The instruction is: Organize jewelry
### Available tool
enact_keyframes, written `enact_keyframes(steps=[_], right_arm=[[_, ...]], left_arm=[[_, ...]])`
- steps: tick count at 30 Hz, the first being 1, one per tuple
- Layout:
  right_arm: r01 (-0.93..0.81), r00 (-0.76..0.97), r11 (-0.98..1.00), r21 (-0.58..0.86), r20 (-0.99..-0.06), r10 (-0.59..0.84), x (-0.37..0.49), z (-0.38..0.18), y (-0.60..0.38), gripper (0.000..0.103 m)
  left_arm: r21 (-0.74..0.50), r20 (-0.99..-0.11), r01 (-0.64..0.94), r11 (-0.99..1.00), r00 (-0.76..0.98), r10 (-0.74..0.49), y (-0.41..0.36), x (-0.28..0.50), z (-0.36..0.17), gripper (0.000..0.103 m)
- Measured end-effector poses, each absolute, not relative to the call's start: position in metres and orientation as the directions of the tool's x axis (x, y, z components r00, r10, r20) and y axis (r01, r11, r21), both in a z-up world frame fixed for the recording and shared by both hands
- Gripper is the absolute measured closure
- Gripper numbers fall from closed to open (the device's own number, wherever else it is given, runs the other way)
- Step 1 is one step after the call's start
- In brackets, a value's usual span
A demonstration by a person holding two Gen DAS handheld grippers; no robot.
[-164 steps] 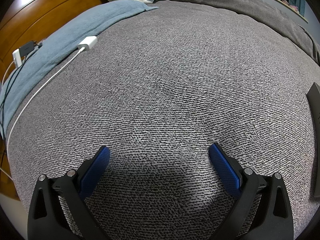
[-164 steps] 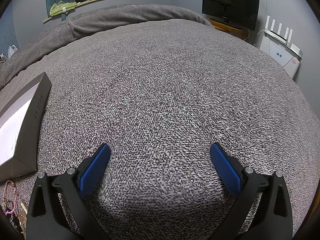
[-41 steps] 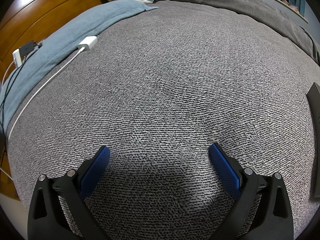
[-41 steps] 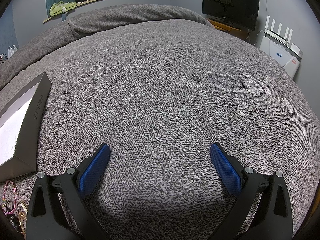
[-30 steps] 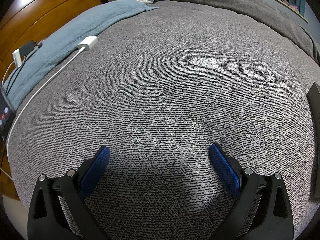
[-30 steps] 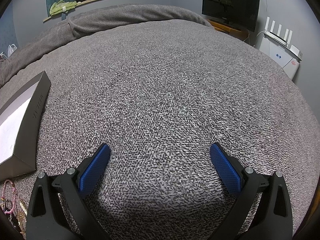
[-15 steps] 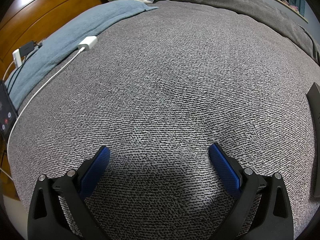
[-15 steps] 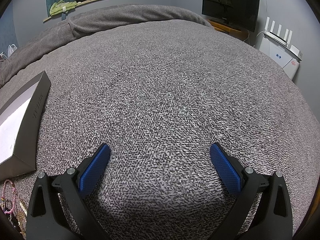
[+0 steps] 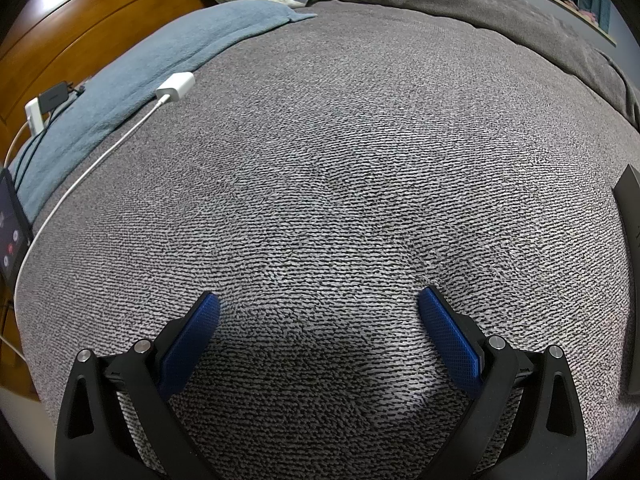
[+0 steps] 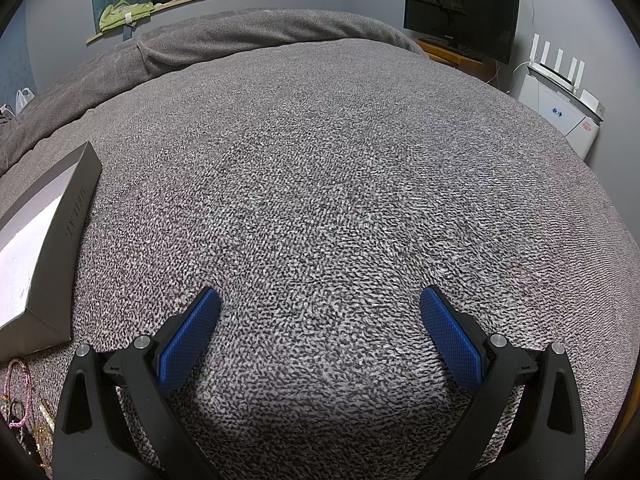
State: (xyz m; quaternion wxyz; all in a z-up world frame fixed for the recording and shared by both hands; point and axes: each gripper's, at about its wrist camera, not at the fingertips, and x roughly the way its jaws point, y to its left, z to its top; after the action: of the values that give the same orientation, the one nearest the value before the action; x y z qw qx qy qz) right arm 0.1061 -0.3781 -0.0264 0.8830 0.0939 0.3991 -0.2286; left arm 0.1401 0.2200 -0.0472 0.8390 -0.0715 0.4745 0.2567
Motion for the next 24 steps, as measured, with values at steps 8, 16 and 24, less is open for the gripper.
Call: enact_keyframes(steps=[8,16,24], right_arm=[[0.479,0.576,0.878,-0.015,-0.749,-0.327,0.1033,-0.0279,-0.3764,0.004],[0.475,0.573,0.88,-0.021,-0.751,-0.328,0.1066,-0.0294,-0.3791,0.004],[0.475,0.573,0.88,-0.02,-0.751,-0.327,0.1068,-0.0281,-0.3794,0.004]], left_arm=[[0.124,-0.833,-0.499,0.858,0.418,0.363,0.2199,0.1402,-0.0474,0.005],[0.126,-0.834,-0.5,0.857,0.415,0.365,0.2204,0.1411,-0.048,0.005],[0.128,-0.833,-0.5,0.857,0.415,0.367,0.2202,0.1415,-0.0478,0.005]])
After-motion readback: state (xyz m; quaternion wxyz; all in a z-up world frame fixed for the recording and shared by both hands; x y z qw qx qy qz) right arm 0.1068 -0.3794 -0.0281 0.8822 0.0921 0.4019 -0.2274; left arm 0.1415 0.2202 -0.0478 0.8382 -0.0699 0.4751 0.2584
